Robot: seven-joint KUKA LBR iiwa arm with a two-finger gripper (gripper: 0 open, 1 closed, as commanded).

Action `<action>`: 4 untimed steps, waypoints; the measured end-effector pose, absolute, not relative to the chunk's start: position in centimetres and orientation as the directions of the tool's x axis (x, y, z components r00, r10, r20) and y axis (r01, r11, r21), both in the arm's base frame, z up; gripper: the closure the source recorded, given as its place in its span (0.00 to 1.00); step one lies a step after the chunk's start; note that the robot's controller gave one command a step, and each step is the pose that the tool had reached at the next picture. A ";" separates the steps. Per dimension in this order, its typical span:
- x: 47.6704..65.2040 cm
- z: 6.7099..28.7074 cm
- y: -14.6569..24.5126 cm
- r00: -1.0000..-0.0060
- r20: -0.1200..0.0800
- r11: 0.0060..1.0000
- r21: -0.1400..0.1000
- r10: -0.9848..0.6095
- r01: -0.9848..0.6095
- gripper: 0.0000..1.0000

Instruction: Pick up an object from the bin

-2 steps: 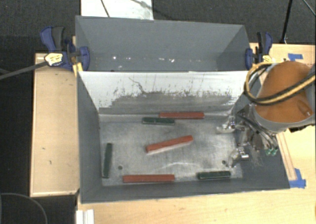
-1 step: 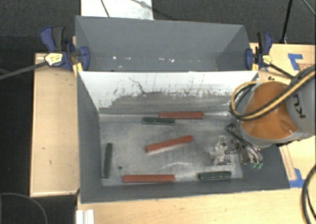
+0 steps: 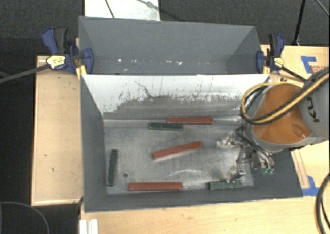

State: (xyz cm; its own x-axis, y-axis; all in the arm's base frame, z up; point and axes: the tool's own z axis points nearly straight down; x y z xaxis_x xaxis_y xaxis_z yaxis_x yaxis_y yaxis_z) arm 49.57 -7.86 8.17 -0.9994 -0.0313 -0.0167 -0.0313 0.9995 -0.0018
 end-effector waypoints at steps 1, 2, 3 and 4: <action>49.6 8.2 -7.8 -0.999 -0.016 0.999 -0.002 -0.034 -0.034 0.00; 52.1 7.6 -0.4 -0.993 -0.009 0.993 0.002 0.120 0.120 1.00; 52.0 7.4 -0.5 -0.993 -0.005 0.993 0.000 0.116 0.116 0.00; 52.0 7.4 -0.5 -0.993 -0.005 0.993 0.000 0.115 0.115 0.00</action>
Offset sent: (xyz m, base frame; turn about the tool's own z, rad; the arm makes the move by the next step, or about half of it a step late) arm 0.0226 0.0737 -0.0093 0.1540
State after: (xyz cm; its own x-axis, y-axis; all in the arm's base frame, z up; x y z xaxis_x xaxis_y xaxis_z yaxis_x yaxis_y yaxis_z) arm 51.97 -0.49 7.38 -0.9933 0.1152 -0.0048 0.1152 0.9933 0.0003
